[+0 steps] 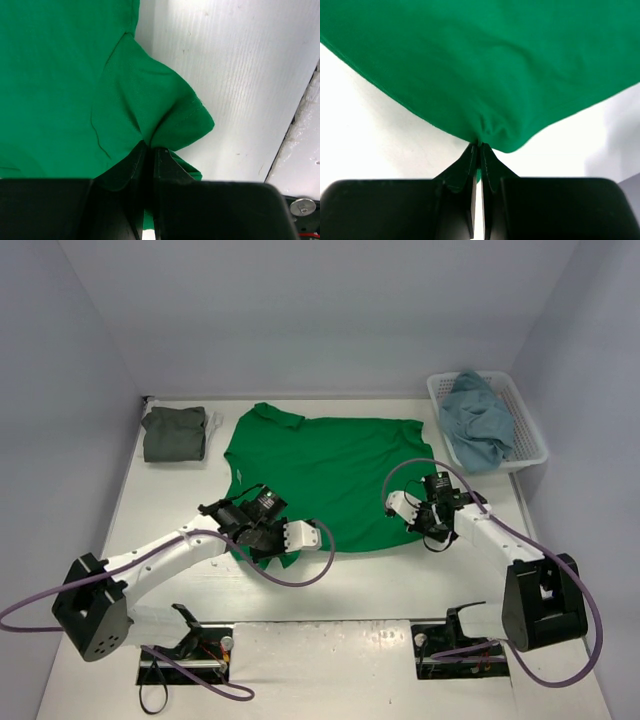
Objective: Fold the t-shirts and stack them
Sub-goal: Grap the side of the flattened tshirt closest away from the robot with both arms, then fold the flattened tshirt in 1/3 of the way
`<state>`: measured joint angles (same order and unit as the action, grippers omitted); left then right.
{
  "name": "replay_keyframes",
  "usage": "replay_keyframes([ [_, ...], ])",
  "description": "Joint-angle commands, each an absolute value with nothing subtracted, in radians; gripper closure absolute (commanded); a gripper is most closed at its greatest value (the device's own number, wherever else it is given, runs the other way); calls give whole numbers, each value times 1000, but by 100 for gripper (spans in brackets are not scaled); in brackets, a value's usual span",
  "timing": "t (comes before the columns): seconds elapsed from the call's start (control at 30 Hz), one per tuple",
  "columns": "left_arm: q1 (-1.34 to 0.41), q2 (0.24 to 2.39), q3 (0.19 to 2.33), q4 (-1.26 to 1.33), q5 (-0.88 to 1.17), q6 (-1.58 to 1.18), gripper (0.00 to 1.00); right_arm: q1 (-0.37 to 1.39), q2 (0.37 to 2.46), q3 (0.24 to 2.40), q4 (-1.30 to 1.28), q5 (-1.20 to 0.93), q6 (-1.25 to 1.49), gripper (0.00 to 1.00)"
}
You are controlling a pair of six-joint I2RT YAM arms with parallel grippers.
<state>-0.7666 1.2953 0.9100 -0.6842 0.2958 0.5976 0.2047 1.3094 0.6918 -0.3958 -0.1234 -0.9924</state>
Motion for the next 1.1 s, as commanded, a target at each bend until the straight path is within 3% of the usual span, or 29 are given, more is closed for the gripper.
replay_keyframes([
  [0.0, -770, 1247, 948, -752, 273, 621, 100, 207, 1270, 735, -425, -117, -1022, 100],
  [0.47, -735, 1276, 1002, -767, 241, 678, 100, 196, 1318, 859, -426, -100, -1058, 100],
  [1.07, -469, 1519, 1285, -793, 344, 819, 100, 155, 1531, 1051, -419, -104, -1094, 100],
])
